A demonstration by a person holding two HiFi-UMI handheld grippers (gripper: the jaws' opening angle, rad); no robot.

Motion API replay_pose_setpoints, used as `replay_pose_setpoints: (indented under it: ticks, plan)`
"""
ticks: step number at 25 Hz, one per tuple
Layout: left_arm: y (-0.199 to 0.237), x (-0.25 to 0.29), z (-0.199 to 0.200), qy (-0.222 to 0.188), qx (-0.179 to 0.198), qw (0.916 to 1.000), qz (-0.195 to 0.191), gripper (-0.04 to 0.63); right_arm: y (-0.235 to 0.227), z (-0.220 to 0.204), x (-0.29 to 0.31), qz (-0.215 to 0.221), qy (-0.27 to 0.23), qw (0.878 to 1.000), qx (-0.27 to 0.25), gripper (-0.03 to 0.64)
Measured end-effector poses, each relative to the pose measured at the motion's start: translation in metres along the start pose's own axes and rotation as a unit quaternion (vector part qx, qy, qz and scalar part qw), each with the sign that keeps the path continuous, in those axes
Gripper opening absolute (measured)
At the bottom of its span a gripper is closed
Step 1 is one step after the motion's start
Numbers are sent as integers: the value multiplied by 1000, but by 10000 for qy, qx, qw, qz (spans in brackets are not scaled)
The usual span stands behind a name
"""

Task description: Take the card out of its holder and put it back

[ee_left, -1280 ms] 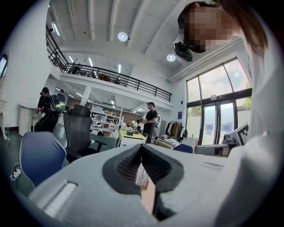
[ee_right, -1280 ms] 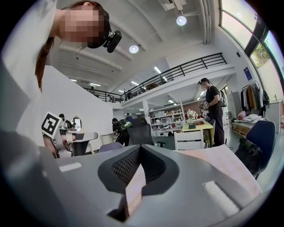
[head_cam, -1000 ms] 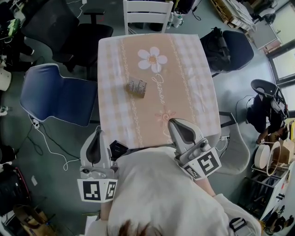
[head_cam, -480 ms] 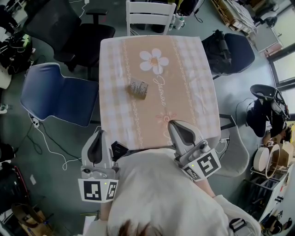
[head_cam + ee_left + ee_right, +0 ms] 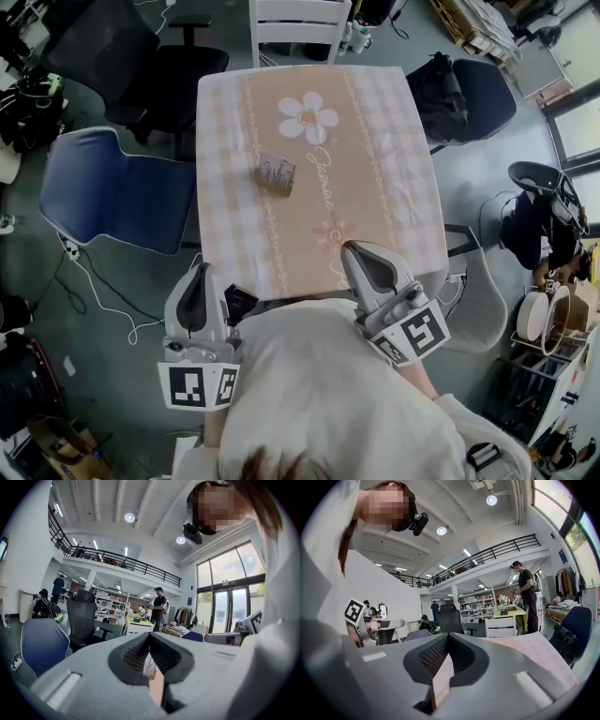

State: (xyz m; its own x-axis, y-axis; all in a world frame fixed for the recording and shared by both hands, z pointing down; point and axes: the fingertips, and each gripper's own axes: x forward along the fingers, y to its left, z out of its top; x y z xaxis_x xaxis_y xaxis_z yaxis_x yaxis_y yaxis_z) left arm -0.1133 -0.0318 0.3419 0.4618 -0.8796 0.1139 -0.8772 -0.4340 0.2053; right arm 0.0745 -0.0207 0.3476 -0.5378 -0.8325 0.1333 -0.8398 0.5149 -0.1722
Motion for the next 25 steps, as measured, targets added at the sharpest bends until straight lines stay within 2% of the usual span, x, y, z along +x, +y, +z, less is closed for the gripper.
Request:
replay_pose_setpoints:
  ticks: [25]
  plan:
    - [-9, -7, 1, -12, 34, 10000, -65, 0, 5, -2, -15, -35, 59, 10000, -58, -3]
